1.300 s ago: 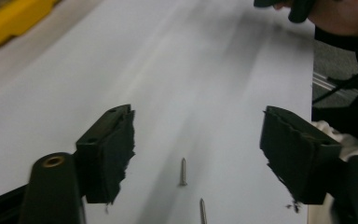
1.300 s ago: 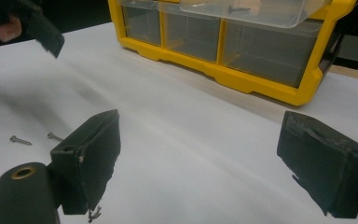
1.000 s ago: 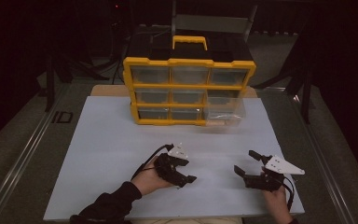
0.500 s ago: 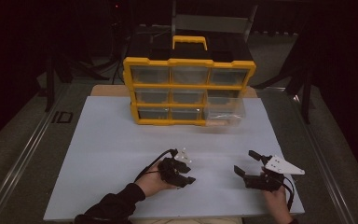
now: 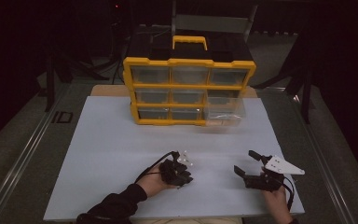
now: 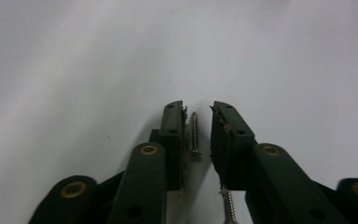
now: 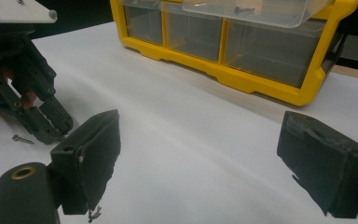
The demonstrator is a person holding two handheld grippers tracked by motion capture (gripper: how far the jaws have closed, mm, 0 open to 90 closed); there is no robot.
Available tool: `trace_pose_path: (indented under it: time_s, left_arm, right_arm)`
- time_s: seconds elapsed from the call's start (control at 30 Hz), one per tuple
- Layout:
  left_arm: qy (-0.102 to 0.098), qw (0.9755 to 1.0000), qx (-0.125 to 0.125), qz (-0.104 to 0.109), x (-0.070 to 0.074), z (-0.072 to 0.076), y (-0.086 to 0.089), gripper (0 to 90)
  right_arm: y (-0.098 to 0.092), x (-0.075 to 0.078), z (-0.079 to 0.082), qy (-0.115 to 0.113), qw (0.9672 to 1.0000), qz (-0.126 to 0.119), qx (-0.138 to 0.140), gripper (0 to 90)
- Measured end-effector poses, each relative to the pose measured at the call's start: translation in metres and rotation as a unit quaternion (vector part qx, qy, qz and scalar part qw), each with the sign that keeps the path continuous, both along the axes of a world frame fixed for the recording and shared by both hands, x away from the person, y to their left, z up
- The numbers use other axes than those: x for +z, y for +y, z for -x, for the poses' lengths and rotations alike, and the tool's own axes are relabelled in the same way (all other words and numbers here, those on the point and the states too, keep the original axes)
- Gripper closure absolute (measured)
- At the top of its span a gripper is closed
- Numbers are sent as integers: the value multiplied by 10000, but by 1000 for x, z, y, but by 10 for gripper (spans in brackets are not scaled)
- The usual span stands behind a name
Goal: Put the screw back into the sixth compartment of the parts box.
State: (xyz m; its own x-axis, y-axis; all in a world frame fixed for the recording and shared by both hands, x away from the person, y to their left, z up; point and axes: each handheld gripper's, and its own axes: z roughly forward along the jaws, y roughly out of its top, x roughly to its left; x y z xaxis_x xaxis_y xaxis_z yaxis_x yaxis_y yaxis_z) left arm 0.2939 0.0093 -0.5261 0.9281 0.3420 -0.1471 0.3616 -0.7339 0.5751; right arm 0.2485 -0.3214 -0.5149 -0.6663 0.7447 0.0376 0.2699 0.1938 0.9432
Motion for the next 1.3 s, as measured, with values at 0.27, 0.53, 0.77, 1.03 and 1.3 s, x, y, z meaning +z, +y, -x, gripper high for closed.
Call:
trace_pose_path:
  time_s: [0.27, 0.53, 0.77, 1.03, 1.3]
  left_arm:
    - [-9, 10000, -15, -76, 0, -1, -1, 870]
    - [102, 9999, -14, -7, 5, -3, -1, 881]
    - [-7, 10000, 21, 93, 22, -4, 0, 881]
    - [-209, 9993, 71, 313, 49, -8, 1, 881]
    - [-420, 9977, 64, 525, 82, -15, 1, 881]
  right_arm:
    - [0, 0, 0, 6, 10000, 0, -1, 133]
    - [0, 0, 0, -3, 10000, 1, -6, 133]
    - [0, 0, 0, -1, 10000, 0, -7, 133]
    - [0, 0, 0, -2, 10000, -3, -7, 133]
    - [0, 0, 0, -3, 10000, -1, -3, 133]
